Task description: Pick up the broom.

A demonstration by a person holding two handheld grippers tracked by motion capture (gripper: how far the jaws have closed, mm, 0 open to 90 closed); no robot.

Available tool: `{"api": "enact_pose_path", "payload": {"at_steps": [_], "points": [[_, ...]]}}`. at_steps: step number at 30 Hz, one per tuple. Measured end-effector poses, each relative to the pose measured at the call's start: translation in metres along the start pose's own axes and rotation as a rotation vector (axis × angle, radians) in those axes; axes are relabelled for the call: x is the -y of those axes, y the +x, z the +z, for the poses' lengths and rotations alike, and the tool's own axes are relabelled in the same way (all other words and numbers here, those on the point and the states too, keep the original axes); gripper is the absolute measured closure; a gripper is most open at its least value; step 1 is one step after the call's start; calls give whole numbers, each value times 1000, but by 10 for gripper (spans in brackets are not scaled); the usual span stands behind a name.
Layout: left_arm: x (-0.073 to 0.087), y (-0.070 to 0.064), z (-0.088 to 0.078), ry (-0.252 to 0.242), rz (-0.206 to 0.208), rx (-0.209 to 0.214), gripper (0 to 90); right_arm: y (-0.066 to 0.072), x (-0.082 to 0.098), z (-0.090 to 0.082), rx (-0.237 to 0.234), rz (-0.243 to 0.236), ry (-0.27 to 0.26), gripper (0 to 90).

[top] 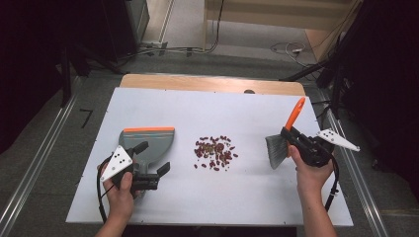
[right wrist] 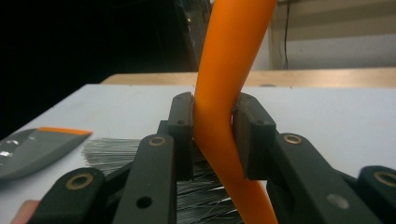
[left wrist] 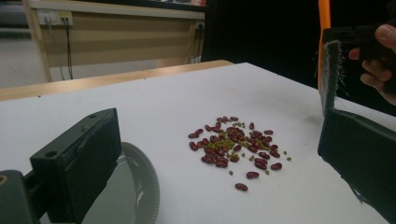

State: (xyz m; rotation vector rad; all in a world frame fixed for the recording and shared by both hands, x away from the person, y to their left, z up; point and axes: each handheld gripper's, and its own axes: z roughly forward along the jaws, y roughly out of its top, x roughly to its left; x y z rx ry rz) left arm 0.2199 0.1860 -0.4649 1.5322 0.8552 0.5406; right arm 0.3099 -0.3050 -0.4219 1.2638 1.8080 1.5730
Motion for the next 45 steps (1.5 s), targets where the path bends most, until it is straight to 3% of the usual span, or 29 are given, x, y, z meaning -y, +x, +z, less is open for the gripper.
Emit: {"api": "enact_pose_path", "payload": {"at_steps": [8, 14, 25, 30, 34, 41, 45], "points": [[-6, -11, 10, 1, 9, 34, 0, 24, -10, -3, -52, -19, -38, 691], [-9, -19, 19, 2, 6, 67, 2, 47, -10, 1, -43, -71, -43, 691], [-11, -35, 33, 19, -5, 104, 18, 78, -6, 7, -124, -57, -60, 691], [-11, -45, 44, 56, -5, 133, 18, 92, -4, 10, -153, -53, -57, 691], [-9, -54, 51, 84, -2, 139, 38, 102, 0, 15, -183, -53, -49, 691], [-9, -65, 57, 102, -37, 128, 111, 120, 8, 21, -218, -71, -34, 690], [-7, -73, 61, 117, -22, 129, 142, 128, 11, 23, -232, -67, -35, 690]]}}
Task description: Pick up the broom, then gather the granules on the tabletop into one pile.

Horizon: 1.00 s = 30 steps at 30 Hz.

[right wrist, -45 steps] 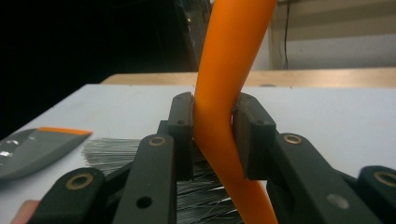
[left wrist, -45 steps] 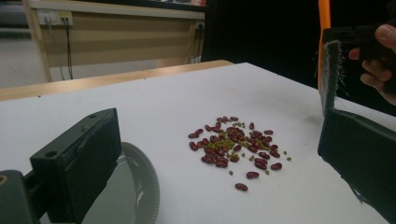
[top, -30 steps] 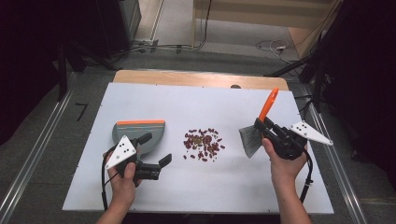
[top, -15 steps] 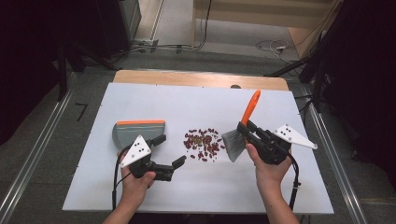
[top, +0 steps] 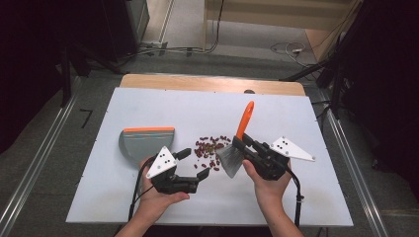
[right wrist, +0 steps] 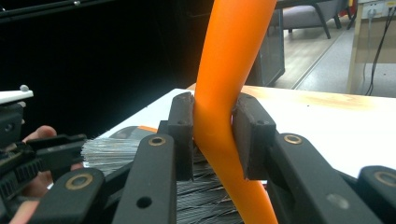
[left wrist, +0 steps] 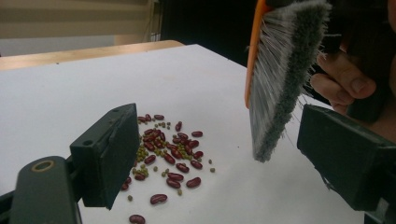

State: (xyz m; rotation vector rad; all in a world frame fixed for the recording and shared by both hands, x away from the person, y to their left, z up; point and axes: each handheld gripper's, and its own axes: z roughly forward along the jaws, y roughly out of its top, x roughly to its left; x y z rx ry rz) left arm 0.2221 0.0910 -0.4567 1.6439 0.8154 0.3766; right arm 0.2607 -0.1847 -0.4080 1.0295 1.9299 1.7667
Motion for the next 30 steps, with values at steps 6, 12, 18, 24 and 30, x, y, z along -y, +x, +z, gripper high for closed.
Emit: {"api": "enact_pose_path", "payload": {"at_steps": [6, 12, 18, 24, 30], "points": [[4, -8, 6, 10, -6, 1, 150, 13, 1, 4, -29, -2, -5, 690], [6, -14, 11, 17, -2, 19, 164, 24, 4, 7, -39, -21, 2, 690], [9, -17, 14, 23, -10, 24, 239, 32, 5, 10, -56, -24, 5, 690], [11, -19, 15, 31, -12, 13, 329, 40, 7, 13, -67, -32, 5, 690], [12, -19, 15, 26, -27, 16, 494, 44, 9, 14, -64, -37, 5, 690]]}}
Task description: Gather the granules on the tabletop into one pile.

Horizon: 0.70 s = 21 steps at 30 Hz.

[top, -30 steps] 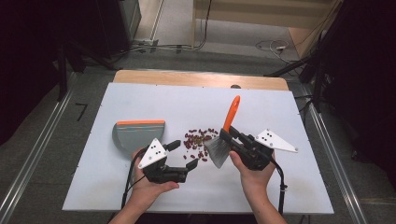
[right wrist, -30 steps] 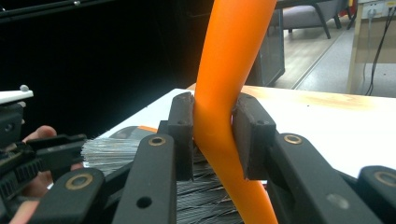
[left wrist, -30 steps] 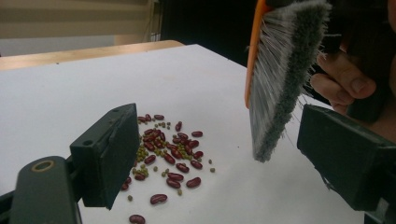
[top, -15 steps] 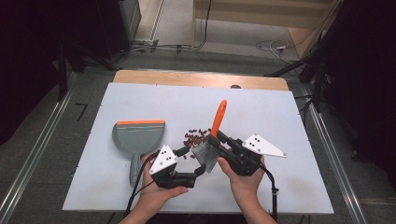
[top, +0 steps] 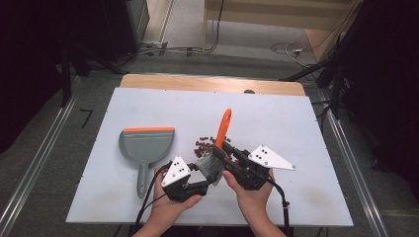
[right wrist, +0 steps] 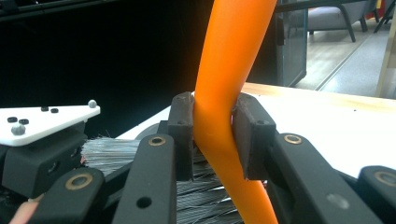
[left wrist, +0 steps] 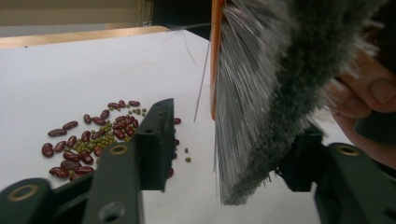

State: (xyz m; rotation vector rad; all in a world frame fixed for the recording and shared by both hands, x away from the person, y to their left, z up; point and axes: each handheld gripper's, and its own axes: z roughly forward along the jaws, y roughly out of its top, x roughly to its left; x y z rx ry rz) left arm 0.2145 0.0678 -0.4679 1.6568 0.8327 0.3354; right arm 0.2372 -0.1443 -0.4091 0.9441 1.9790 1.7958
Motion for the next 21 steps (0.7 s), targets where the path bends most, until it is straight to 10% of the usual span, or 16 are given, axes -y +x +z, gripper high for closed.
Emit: {"api": "enact_pose_path", "payload": {"at_steps": [11, 21], "points": [[0, -4, -1, 12, 17, 50, 809, 3, 2, -1, 23, -1, -8, 689], [-5, 12, -12, 31, 39, 95, 856, -3, -2, 1, -71, -32, 21, 615]]}}
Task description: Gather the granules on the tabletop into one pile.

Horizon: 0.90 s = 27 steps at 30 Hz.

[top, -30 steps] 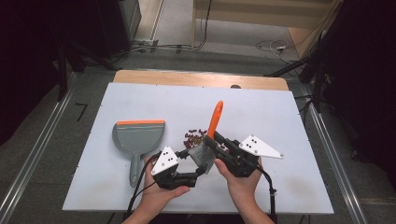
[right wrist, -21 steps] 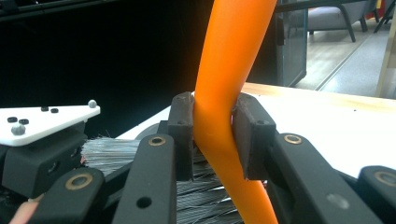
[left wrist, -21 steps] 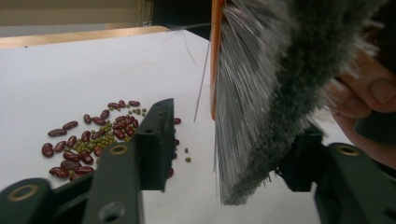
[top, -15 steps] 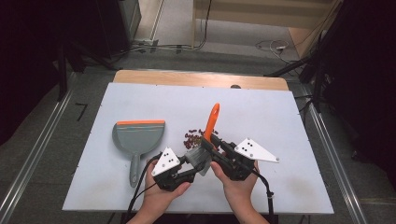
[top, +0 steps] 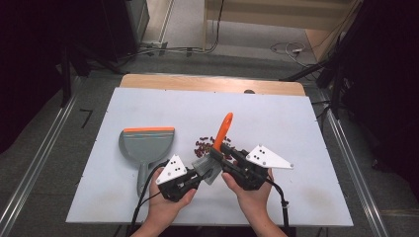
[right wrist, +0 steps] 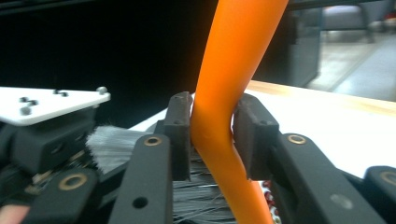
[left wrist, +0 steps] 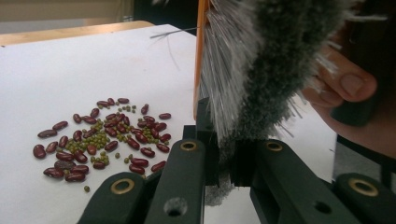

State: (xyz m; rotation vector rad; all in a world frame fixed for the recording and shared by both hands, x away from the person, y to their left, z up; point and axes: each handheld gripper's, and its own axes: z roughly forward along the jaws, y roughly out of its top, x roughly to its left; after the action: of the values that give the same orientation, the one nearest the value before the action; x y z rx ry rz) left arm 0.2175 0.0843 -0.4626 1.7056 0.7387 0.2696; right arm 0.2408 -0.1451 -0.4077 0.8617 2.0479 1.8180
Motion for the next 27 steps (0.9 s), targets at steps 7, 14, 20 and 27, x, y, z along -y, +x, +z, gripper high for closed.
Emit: {"api": "enact_pose_path", "payload": {"at_steps": [7, 14, 20, 27], "points": [[-5, 21, -19, -41, -20, 67, 857, -19, -8, -4, -157, -34, 49, 516], [-9, 23, -24, -42, 15, 176, 856, -28, -8, -3, -290, -39, 62, 510], [-11, 20, -26, -30, 64, 299, 856, -28, -6, 0, -380, -34, 76, 511], [-11, 21, -26, -30, 65, 392, 856, -26, -3, 3, -490, -31, 94, 558]]}}
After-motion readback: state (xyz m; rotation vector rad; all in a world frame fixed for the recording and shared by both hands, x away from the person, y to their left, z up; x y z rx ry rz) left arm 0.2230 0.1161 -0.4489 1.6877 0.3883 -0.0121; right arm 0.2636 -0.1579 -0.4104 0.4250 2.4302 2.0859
